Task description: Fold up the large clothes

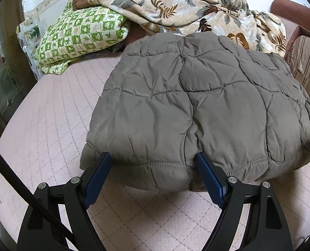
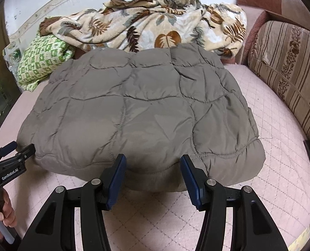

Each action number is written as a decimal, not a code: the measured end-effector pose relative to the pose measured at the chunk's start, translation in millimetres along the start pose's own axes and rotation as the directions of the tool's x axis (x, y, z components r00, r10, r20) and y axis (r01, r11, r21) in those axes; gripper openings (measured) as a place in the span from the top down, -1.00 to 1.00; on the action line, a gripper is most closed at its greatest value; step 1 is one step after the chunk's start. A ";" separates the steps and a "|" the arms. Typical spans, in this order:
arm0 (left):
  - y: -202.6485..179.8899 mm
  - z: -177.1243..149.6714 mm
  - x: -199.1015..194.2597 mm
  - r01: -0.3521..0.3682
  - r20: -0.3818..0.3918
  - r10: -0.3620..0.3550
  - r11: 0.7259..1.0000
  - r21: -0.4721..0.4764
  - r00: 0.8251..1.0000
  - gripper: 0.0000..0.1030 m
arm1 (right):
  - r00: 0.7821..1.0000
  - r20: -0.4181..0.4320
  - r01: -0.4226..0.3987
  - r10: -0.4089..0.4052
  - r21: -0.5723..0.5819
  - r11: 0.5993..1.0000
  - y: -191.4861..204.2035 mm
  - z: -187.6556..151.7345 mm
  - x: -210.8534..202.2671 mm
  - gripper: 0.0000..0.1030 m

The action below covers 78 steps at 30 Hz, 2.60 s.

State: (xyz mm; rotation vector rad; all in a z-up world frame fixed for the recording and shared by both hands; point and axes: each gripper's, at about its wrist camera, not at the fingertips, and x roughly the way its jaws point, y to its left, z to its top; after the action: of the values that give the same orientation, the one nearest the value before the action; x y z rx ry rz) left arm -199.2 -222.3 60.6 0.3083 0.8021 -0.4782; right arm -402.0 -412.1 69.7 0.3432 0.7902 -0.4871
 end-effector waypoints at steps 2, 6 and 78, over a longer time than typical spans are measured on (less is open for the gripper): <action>-1.9 0.4 2.3 -0.005 0.000 0.005 1.000 0.003 1.000 -0.60 | 1.000 -0.019 0.001 -0.001 0.012 1.000 -1.7 1.0 7.7 -0.12; -3.5 -0.1 2.5 -0.013 0.005 0.013 1.000 0.002 1.000 -0.60 | 0.999 -0.028 0.022 -0.022 -0.002 1.000 2.1 2.1 15.5 -0.12; -23.8 -94.1 -116.3 -0.125 0.146 0.112 0.988 0.085 0.983 -0.97 | 0.976 0.209 0.083 -0.057 -0.120 0.989 77.4 -112.9 -71.8 -0.59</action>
State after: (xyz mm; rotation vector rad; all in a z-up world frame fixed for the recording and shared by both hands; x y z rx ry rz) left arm -338.6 -167.6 83.4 0.4031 0.6207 -0.4212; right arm -470.5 -274.0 57.6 0.1431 0.6304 -0.5264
